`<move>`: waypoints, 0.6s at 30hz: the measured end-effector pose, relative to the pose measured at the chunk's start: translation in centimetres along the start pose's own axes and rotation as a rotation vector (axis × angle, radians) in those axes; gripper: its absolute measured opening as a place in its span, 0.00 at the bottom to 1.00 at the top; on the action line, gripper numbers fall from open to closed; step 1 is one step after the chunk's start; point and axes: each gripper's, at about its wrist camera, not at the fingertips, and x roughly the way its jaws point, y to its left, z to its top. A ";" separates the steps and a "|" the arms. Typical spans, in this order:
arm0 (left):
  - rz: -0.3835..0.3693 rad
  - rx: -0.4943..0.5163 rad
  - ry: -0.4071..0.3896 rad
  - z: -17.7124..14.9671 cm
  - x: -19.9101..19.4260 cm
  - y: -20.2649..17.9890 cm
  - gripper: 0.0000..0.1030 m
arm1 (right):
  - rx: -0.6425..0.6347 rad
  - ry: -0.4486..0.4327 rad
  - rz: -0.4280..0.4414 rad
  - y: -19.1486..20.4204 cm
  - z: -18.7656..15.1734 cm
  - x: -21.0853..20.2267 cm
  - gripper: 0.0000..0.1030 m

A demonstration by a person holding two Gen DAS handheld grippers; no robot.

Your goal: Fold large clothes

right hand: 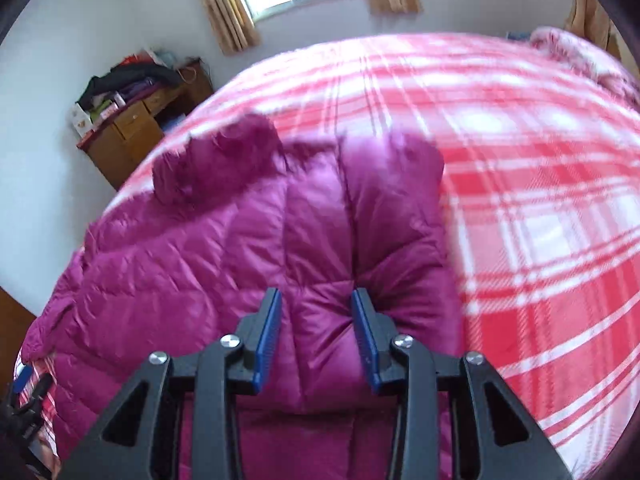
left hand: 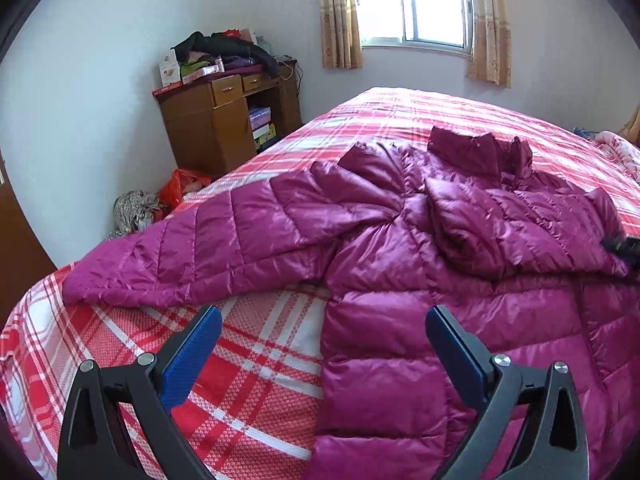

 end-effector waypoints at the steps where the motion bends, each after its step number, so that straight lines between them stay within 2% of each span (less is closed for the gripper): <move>1: -0.006 0.004 -0.004 0.6 -0.2 -0.4 0.99 | -0.012 -0.013 -0.005 -0.1 -0.3 0.2 0.39; 6: -0.012 -0.004 -0.027 4.2 0.3 -3.8 0.99 | -0.072 -0.030 -0.036 1.1 -0.9 0.4 0.49; 10: -0.009 -0.046 0.007 6.3 3.0 -6.6 0.99 | -0.072 -0.039 -0.022 0.7 -0.8 0.5 0.54; 11: -0.013 -0.060 0.015 6.5 3.7 -7.1 0.99 | -0.069 -0.041 -0.015 0.2 -0.7 0.7 0.55; 14: 0.044 -0.076 0.063 6.4 6.3 -8.7 0.99 | -0.066 -0.046 -0.003 -0.2 -0.5 0.7 0.56; 17: 0.095 -0.063 0.142 5.0 9.1 -9.6 0.99 | -0.065 -0.047 0.006 0.0 -0.6 0.6 0.57; 18: 0.089 -0.065 0.171 4.7 9.8 -9.7 0.99 | -0.065 -0.048 0.010 0.1 -0.7 0.5 0.58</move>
